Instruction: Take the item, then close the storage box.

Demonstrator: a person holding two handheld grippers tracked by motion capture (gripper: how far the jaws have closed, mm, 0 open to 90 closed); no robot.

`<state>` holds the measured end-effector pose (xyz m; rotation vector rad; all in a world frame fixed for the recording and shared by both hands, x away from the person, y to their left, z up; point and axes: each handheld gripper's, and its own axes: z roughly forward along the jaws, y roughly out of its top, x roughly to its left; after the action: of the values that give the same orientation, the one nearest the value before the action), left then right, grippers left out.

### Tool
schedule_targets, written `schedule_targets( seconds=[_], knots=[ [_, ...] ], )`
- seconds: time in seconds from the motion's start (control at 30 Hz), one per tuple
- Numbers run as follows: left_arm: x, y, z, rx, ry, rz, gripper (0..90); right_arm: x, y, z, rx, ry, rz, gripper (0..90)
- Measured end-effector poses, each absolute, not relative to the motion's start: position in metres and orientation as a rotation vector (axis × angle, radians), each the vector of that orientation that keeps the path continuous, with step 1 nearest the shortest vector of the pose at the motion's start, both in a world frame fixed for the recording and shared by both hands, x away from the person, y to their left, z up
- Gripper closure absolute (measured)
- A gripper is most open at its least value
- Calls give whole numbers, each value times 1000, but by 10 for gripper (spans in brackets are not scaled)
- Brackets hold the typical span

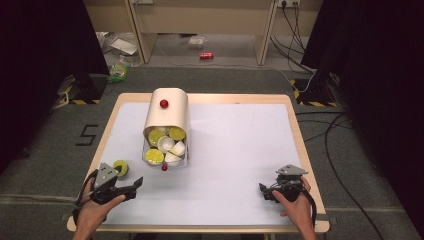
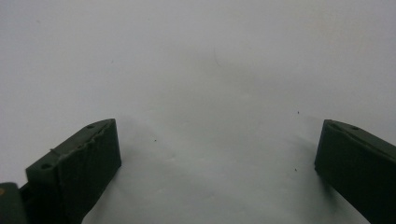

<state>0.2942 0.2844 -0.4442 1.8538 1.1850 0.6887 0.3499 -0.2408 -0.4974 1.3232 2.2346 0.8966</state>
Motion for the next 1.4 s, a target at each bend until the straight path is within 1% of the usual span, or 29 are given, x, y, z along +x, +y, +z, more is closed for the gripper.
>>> schedule_targets(
  seconds=[0.33, 0.63, 1.0, 1.13, 1.27, 1.4],
  knots=[
    [295, 277, -431, 1850, 1174, 713, 159, 350, -241, -497, 1323, 2235, 895, 7],
    [304, 269, -432, 1864, 1171, 713, 159, 350, -241, -497, 1324, 2235, 896, 7],
    [317, 260, -427, 1872, 1157, 744, 159, 350, -240, -497, 1328, 2232, 897, 7],
    [319, 257, -428, 1887, 1153, 736, 143, 350, -240, -497, 1327, 2231, 894, 7],
    [320, 259, -426, 1840, 1175, 737, 110, 349, -240, -497, 1328, 2231, 895, 7],
    [322, 259, -423, 1845, 1181, 755, 87, 350, -240, -497, 1329, 2231, 895, 7]
  ],
)
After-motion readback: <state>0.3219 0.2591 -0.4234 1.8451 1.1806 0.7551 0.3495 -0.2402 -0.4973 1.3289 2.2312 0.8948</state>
